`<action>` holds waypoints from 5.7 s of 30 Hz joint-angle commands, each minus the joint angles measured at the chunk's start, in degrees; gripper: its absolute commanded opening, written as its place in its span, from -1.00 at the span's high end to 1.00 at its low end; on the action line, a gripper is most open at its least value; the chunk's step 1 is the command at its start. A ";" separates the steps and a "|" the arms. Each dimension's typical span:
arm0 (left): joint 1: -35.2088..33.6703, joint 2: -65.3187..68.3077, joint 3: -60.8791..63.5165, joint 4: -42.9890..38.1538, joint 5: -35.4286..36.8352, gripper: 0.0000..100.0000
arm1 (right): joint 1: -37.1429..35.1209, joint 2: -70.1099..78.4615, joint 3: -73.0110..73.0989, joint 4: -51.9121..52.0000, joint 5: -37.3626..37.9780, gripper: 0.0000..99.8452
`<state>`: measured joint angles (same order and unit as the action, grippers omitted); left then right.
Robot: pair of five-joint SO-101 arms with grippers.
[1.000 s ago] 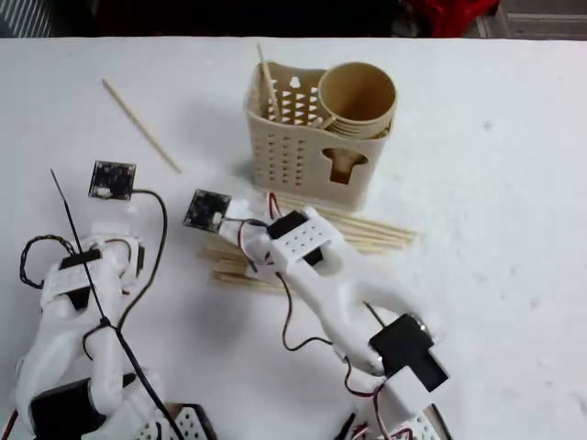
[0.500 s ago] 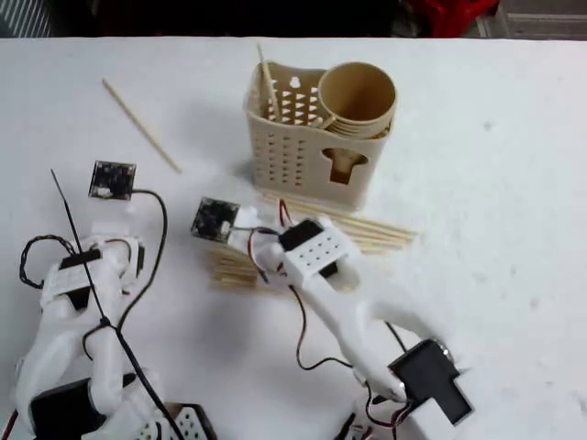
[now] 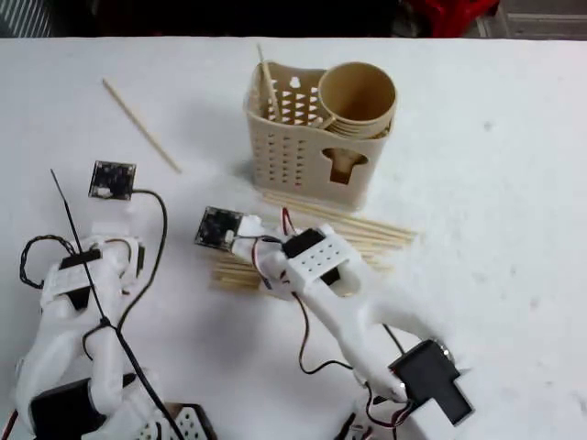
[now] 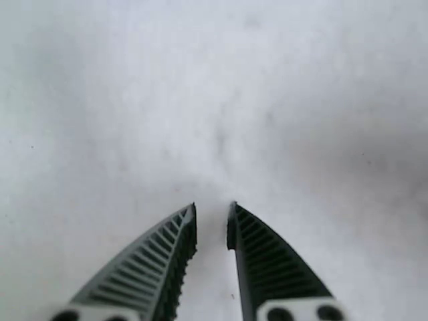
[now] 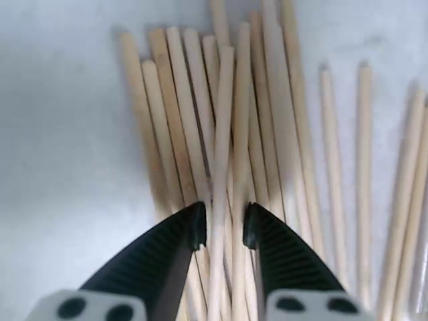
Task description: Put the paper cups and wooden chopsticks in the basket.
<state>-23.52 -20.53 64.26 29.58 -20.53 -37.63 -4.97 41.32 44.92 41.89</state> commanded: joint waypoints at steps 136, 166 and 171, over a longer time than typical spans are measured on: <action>1.45 -1.36 -0.09 -1.32 -0.70 0.80 | -3.56 -17.54 2.99 9.10 3.78 0.97; 1.45 -1.36 -0.09 -1.32 -0.70 0.80 | -4.18 3.30 1.76 -1.36 3.87 0.97; 1.45 -1.36 -0.09 -1.32 -0.70 0.80 | -1.63 -5.05 1.85 2.07 3.52 0.97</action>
<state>-23.52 -20.53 64.26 29.58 -20.53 -41.67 -3.03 43.78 44.75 45.05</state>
